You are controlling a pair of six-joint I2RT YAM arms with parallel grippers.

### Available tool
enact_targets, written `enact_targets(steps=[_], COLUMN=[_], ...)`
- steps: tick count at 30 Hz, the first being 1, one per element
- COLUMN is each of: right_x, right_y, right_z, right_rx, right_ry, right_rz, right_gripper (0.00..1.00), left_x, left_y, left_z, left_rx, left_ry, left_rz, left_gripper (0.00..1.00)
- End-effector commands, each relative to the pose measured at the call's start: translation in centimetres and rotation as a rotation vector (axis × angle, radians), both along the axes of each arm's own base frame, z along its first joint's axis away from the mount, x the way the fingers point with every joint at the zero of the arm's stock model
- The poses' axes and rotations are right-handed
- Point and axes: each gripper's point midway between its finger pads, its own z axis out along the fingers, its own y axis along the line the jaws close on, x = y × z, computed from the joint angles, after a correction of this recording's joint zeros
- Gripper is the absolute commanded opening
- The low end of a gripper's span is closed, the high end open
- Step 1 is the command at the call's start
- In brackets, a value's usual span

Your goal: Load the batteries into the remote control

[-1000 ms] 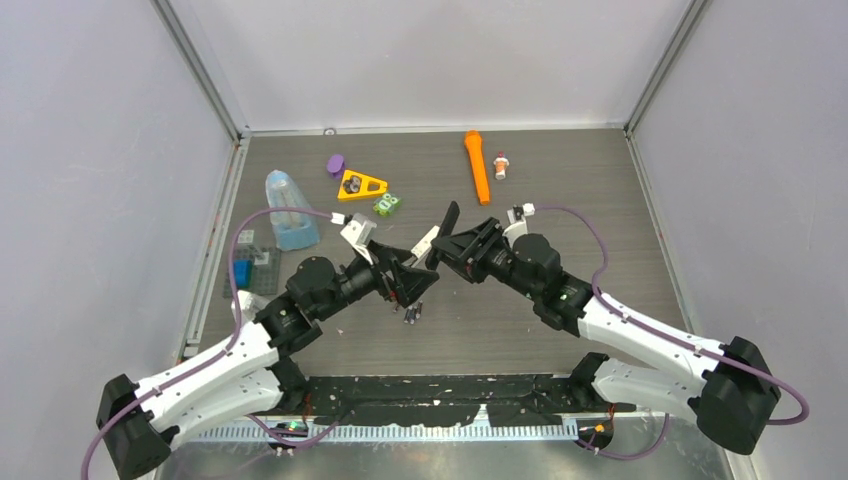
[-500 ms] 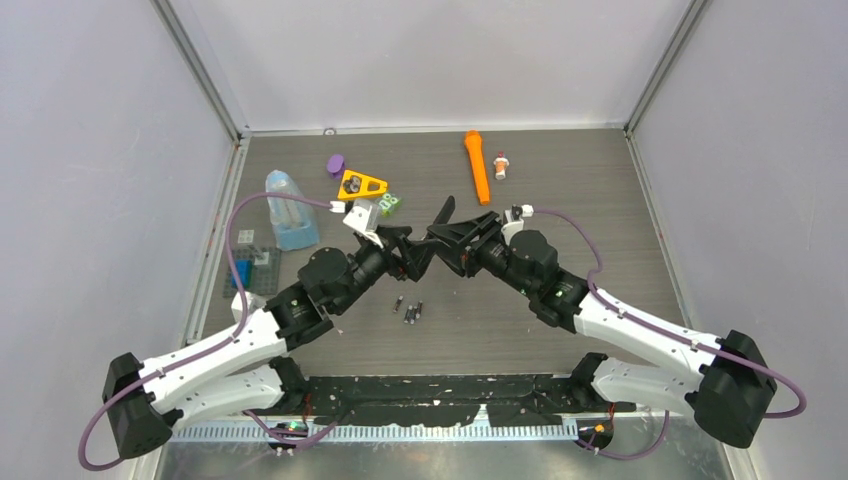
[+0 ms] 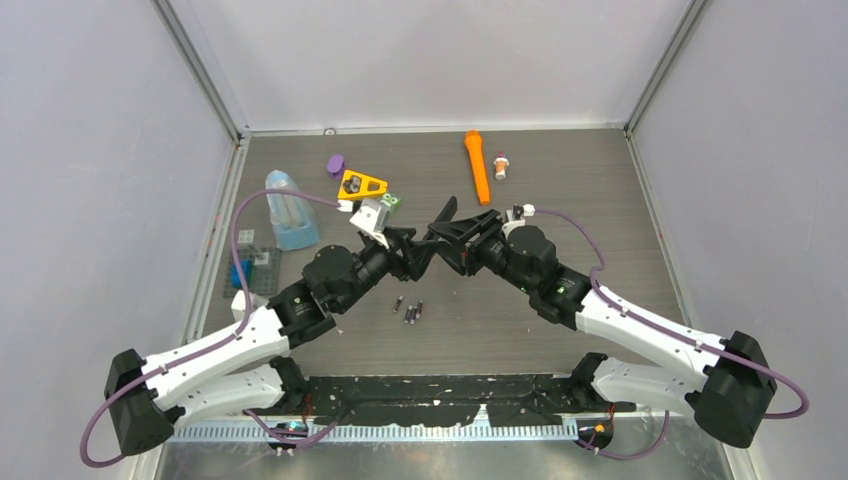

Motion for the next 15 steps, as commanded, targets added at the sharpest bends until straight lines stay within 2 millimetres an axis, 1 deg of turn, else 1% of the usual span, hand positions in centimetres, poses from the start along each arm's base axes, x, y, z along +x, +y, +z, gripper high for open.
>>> enact_targets(steps=[1,4,7,10,12,13,14,15], right_x=[0.4,0.5,0.6,0.6,0.6,0.6,0.5,0.5], right_y=[-0.6,-0.9,-0.9,-0.8,-0.7,-0.7,-0.6,-0.6], right_z=[3.5,3.8,3.9,4.1,4.2,4.4,4.2,4.4], right_rx=[0.033,0.023,0.015,0.011,0.0,-0.009,-0.023,-0.037], right_ry=[-0.054,-0.067,-0.076,-0.093,-0.104,-0.117,-0.117,-0.134], right_rz=[-0.023,-0.035,-0.029,-0.017,-0.008,-0.005,0.001,0.006], right_gripper=[0.34,0.34,0.34,0.34,0.34,0.34,0.35,0.37], left_x=[-0.1,-0.4,-0.9,-1.0,-1.0,-1.0,-1.0,-0.9], left_y=[-0.9,-1.5,-2.2,-2.3,-2.3,-2.4,-2.4,-2.4], left_z=[2.3,1.6,1.6,1.6,1.7,1.7,1.7,1.7], left_rx=[0.029,0.049,0.048,0.054,0.054,0.057,0.061,0.062], left_ry=[-0.049,-0.028,-0.02,-0.021,-0.024,-0.027,-0.025,-0.024], left_rz=[-0.036,-0.073,-0.115,-0.126,-0.126,-0.13,-0.131,-0.13], left_gripper=[0.56,0.49,0.49,0.42,0.33,0.26,0.19,0.1])
